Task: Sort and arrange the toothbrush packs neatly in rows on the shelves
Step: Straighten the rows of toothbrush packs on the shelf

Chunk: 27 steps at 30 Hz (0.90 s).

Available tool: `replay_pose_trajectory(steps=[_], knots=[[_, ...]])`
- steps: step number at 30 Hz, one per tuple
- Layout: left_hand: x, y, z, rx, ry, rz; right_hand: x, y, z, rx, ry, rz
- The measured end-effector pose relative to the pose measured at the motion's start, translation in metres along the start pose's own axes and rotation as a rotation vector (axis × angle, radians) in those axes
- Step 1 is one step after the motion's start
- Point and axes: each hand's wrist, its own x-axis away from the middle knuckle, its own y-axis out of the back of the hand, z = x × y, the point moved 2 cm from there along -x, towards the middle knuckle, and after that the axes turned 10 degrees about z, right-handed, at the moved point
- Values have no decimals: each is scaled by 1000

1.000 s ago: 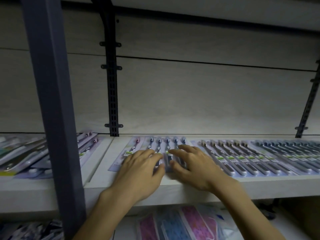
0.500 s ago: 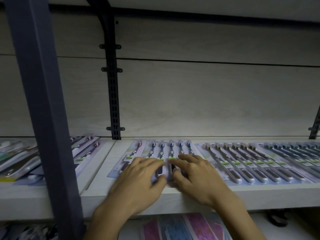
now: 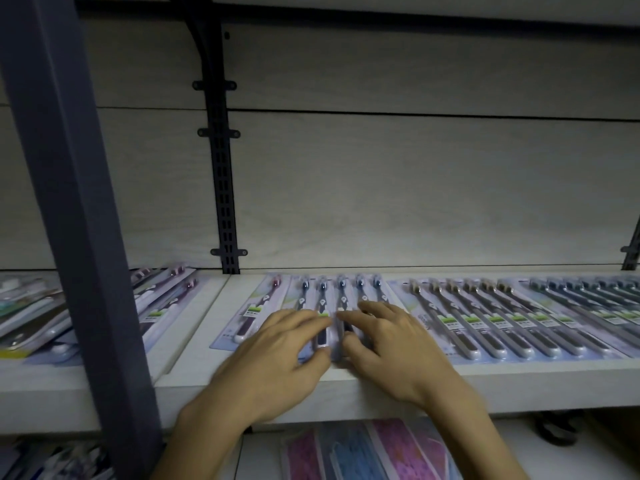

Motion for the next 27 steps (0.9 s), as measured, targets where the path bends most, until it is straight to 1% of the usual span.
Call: replay_pose_trajectory(steps=[6, 11, 15, 20, 25, 27], knots=[[0, 1, 2, 4, -45, -33, 10, 2, 2, 81, -29, -24], [1, 1, 2, -16, -53, -55, 24, -7, 5, 153, -78, -176], [1, 0, 1, -34, -49, -75, 25, -8, 5, 154, -72, -215], [2, -1, -4, -103, -41, -77, 27, -7, 5, 189, -55, -204], [9, -2, -13, -109, 2, -67, 32, -4, 5, 184, -96, -188], [11, -4, -19, -112, 14, -77, 35, -5, 4, 172, -81, -182]])
